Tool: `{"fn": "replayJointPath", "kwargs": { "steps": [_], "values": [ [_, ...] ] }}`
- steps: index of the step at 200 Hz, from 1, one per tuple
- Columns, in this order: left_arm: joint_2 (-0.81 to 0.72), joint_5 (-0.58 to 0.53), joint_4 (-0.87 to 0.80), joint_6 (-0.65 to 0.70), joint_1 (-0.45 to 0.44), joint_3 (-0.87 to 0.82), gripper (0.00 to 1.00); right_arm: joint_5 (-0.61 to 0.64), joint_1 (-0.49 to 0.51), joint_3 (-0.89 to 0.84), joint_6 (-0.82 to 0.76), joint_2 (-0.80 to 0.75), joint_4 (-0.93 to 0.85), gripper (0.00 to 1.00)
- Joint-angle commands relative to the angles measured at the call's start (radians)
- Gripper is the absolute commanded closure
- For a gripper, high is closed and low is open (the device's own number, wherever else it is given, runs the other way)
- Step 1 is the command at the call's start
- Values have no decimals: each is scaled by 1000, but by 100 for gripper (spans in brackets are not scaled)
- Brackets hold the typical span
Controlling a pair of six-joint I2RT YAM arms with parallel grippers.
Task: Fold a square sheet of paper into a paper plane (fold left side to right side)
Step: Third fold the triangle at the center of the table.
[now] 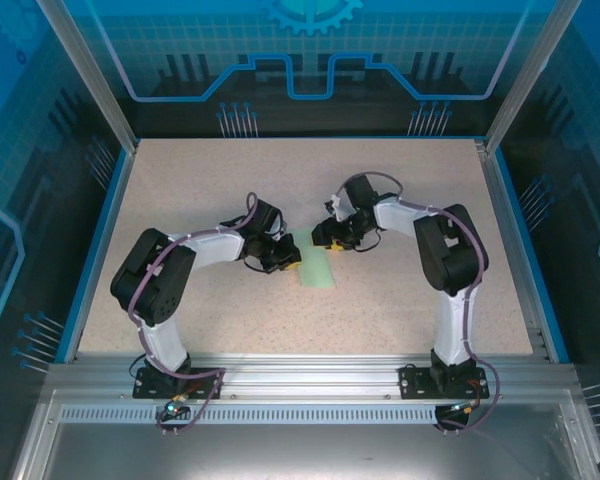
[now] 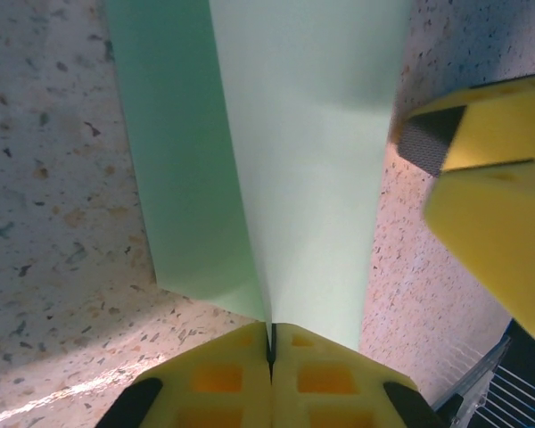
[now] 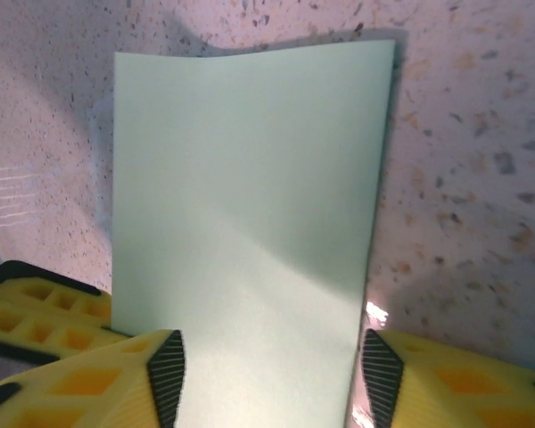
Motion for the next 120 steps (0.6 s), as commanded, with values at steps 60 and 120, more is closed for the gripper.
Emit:
{"fn": "replayJointPath", "kwargs": {
  "steps": [60,120],
  "values": [
    [-42,9,19,-34,-1,-25,97,304,133,-415,-214,-509,183,28],
    [-32,24,21,-34,-1,-22,95,576,470,-616,-350,-656,291,23]
  ]
}}
